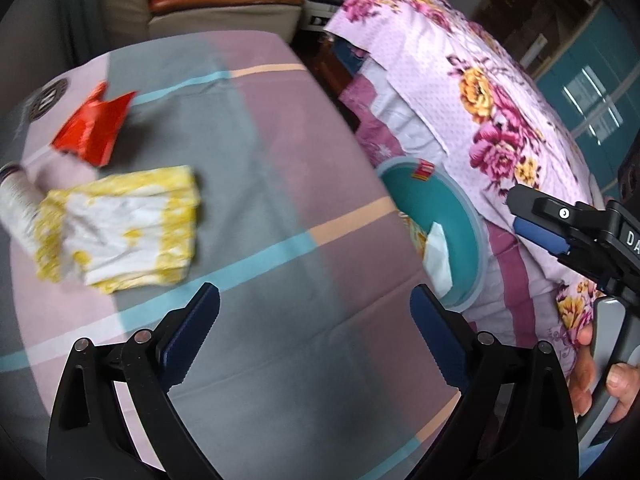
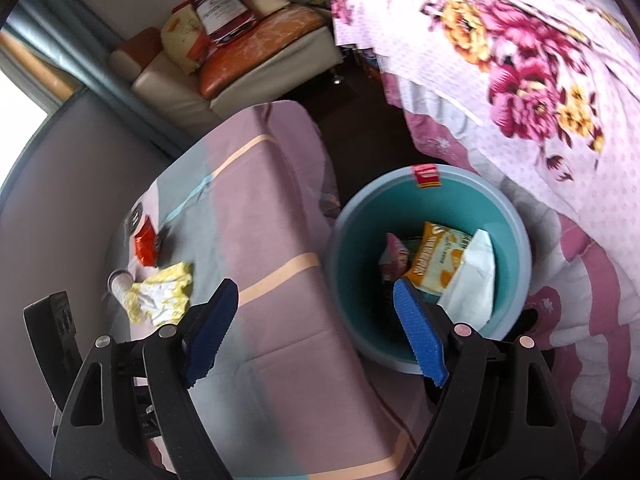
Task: Collect trash
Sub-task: 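Move both open tools back over the table toward the remaining trash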
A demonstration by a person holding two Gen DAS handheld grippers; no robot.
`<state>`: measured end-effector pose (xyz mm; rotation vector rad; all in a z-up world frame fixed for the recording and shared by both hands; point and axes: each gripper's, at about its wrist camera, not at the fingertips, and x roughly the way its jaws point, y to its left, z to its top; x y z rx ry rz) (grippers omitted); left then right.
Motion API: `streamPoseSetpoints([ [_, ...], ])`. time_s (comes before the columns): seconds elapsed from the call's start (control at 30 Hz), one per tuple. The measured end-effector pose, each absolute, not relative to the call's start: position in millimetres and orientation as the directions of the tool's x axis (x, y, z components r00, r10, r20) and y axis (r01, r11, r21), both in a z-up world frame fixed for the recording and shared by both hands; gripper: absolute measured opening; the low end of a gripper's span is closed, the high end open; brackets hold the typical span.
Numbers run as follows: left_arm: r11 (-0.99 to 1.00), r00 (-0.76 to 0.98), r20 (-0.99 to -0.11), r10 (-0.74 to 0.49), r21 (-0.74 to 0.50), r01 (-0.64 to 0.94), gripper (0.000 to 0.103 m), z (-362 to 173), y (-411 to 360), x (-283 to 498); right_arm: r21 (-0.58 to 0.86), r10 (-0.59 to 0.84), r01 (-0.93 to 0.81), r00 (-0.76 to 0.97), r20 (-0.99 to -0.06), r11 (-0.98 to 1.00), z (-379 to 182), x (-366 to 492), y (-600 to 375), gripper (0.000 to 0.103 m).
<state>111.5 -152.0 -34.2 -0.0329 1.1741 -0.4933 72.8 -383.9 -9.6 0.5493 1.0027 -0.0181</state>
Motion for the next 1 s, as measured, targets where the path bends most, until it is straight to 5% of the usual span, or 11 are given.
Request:
streamPoseSetpoints([
  [1.0, 0.935, 0.398, -0.863, -0.311, -0.354, -0.037, 0.096, -54, 86, 105, 0.234, 0.251, -0.093, 0.432, -0.866, 0.968, -1, 120, -204, 0.077],
])
